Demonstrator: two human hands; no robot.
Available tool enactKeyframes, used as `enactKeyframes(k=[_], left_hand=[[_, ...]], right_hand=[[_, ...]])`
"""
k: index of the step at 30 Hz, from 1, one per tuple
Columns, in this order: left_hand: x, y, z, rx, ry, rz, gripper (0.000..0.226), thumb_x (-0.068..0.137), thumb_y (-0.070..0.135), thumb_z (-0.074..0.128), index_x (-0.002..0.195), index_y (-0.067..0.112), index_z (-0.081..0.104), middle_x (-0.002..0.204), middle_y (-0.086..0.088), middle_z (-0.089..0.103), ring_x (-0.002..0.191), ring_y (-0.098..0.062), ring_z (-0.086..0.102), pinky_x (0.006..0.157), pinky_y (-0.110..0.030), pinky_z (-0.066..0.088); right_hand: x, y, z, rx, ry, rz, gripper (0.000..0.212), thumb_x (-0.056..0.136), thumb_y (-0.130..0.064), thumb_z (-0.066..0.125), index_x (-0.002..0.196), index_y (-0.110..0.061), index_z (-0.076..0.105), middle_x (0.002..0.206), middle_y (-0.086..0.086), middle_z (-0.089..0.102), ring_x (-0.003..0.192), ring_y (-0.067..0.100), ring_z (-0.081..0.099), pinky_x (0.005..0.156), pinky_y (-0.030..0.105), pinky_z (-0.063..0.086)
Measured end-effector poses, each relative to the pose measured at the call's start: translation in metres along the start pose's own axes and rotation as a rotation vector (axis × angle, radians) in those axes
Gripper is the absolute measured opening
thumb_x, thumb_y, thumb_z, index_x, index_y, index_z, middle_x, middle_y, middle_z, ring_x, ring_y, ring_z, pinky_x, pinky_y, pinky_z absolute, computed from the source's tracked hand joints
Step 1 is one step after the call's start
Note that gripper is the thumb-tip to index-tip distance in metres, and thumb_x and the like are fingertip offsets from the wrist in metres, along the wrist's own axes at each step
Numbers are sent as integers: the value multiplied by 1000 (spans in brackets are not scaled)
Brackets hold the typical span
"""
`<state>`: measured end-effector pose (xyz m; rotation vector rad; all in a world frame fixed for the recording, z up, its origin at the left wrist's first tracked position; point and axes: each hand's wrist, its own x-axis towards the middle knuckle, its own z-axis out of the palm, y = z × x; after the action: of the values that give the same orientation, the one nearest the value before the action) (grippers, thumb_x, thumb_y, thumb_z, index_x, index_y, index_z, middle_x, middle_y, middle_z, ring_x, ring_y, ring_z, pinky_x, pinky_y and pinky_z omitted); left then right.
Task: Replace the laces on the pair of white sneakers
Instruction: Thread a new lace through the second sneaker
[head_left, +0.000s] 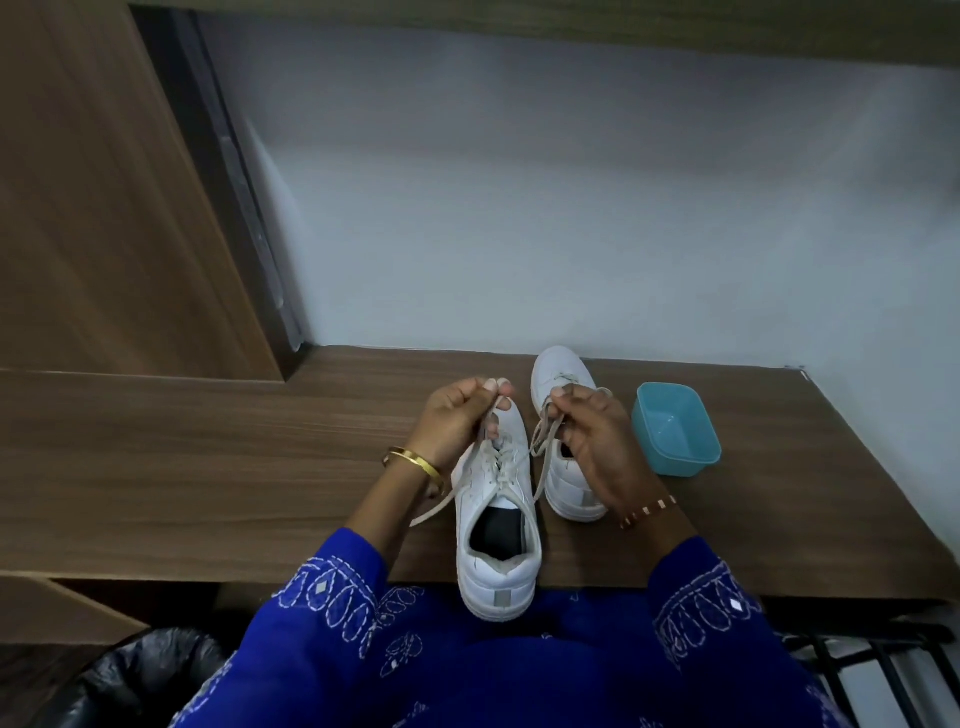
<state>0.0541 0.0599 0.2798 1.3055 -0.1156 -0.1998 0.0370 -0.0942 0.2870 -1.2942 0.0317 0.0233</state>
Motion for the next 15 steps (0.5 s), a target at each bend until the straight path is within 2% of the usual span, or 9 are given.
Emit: enactKeyframes(k=[2,4,6,8,9,12,14,15], left_hand=[[2,-3,6,210,12,32,21,95,10,46,95,5,67,65,5,53,40,0,40,44,-11,37],[3,-7,13,357,3,74,23,94,7,48,107,-2,65,56,16,55,38,3,41,44,-7,34],[2,-10,17,407,-41,96,23,94,4,48,108,-6,63,63,12,60,42,9,46,49,-4,34],[1,-12,17,423,-72,106,22,93,4,50,106,-5,65,74,0,63,47,10,48,54,-6,35],[1,-12,17,424,-64,111,21,92,4,52,104,-5,66,73,0,64,48,11,49,54,-6,35],[3,-13,15,360,51,106,14,89,1,55,88,0,69,59,17,64,47,9,51,52,-7,37],[5,-11,13,266,146,85,19,89,1,55,75,6,66,48,17,59,40,6,46,45,-7,34],[6,-10,12,219,178,80,19,89,1,54,75,6,65,46,17,58,38,5,44,42,-7,32]], right_hand=[[0,-3,1,-158,-3,-8,30,92,-10,50,63,-12,58,56,-9,58,60,9,50,66,27,40],[-1,-7,4,-266,0,-33,28,93,-13,52,66,-12,59,56,-10,60,54,0,53,62,20,42],[-1,-14,8,-365,24,-87,27,93,-13,51,67,-13,58,54,-10,58,47,-5,51,54,11,41],[-2,-18,10,-411,53,-107,28,94,-15,50,67,-13,57,53,-8,54,41,-3,46,46,10,37],[-3,-20,10,-409,52,-96,29,95,-16,50,67,-14,56,49,-9,51,38,-2,42,43,11,35],[-6,-19,7,-371,63,-64,35,95,-23,48,62,-15,47,40,-11,34,34,1,28,36,14,26],[-7,-16,2,-381,136,-39,39,96,-31,46,60,-16,40,43,-10,29,34,1,24,35,15,22],[-9,-13,-1,-388,170,-27,41,97,-32,44,59,-16,38,43,-9,28,33,0,23,34,14,21]])
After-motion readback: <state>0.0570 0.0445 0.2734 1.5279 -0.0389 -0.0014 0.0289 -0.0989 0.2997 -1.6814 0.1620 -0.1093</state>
